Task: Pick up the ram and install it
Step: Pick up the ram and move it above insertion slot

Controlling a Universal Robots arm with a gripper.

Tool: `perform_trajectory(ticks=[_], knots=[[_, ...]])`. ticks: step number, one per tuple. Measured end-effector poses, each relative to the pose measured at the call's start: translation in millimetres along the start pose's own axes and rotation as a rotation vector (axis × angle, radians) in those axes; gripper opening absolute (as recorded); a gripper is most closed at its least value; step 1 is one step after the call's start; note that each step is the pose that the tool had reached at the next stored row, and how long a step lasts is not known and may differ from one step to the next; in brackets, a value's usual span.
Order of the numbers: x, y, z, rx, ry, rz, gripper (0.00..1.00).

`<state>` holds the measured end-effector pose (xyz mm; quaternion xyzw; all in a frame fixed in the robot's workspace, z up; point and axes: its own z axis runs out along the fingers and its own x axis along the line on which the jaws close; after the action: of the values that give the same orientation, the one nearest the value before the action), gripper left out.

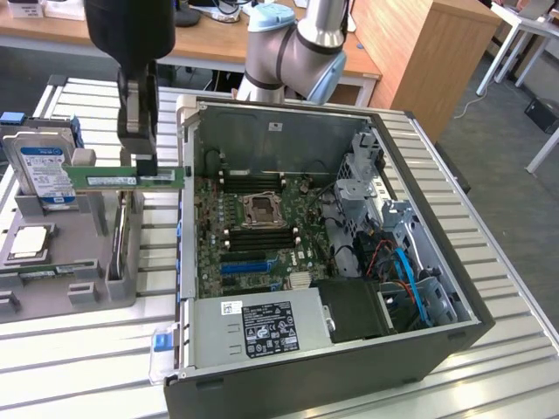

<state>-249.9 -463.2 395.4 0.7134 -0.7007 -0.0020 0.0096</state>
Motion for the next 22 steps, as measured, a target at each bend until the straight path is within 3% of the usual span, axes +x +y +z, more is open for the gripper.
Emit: perform_trajectory(ticks=[22], knots=[[1.0, -52.9, -0.8, 0.0001, -0.0001, 0.000, 0.12]])
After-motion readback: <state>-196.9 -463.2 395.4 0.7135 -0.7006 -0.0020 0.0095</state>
